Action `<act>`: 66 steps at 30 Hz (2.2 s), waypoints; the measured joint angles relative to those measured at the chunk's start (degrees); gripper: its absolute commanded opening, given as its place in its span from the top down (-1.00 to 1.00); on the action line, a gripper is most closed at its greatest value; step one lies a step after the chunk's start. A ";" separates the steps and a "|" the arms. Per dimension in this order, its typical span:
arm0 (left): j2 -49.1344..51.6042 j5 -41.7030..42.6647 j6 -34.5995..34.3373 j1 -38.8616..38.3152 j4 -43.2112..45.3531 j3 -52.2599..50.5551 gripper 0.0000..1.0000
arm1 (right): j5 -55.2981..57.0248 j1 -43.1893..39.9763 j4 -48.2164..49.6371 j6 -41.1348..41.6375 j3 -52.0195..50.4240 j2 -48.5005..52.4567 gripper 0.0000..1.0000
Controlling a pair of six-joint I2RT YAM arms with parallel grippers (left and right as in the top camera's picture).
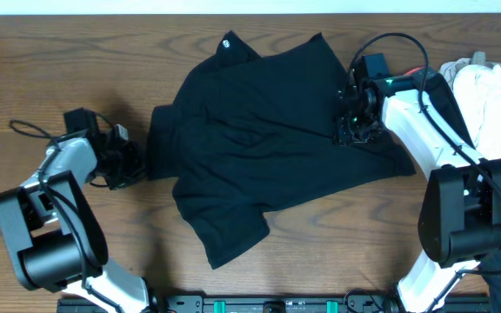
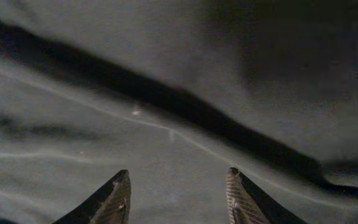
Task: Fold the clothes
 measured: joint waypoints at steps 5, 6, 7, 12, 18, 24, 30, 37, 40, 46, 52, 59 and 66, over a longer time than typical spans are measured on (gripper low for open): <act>-0.09 5.20 0.52 0.31 -3.43 0.37 -0.37 | 0.37 -0.07 -0.35 0.07 0.00 0.00 0.07; -0.09 5.84 0.52 0.31 -4.70 0.37 -0.38 | 0.39 -0.04 -0.50 0.07 0.00 0.00 0.07; -0.09 6.34 0.48 0.31 -5.84 0.35 -0.38 | 0.42 -0.04 -0.63 0.07 0.00 0.00 0.08; 0.13 7.39 0.46 0.31 -9.81 -0.02 -0.27 | 0.44 -0.07 -0.70 0.09 0.00 0.00 0.09; 0.98 2.32 -1.31 0.50 -9.33 -1.07 0.88 | 0.50 -0.07 -0.85 0.11 0.00 0.00 0.05; 0.07 -1.79 -4.04 0.92 -7.58 -1.09 0.88 | 0.59 -0.07 -1.27 0.24 0.00 0.00 0.05; -0.52 -4.48 -5.70 5.27 -4.26 -0.79 0.90 | 0.63 -0.07 -0.26 0.44 0.00 0.59 0.25; -0.55 -5.46 -6.49 8.55 -2.93 -0.52 0.88 | -1.25 -1.33 13.88 0.98 -0.50 5.64 0.74; -0.59 -5.62 -6.49 8.44 -2.93 -0.52 0.88 | -3.93 -2.29 20.76 2.05 -0.63 5.92 0.83; -0.66 -5.97 -6.49 8.33 -2.93 -0.50 0.88 | -6.73 -2.84 30.27 5.79 -0.61 6.54 0.86; -0.66 -5.88 -6.43 8.33 -2.82 -0.50 0.88 | -7.69 -2.86 37.66 8.94 -0.59 12.55 0.88; -0.70 -5.92 -6.40 8.33 -2.40 -0.52 0.88 | -8.90 -3.85 45.44 11.28 0.96 17.29 0.93; -0.70 -5.95 -5.57 8.35 -2.03 -0.52 0.88 | -9.79 -6.95 45.44 14.16 9.01 22.99 0.97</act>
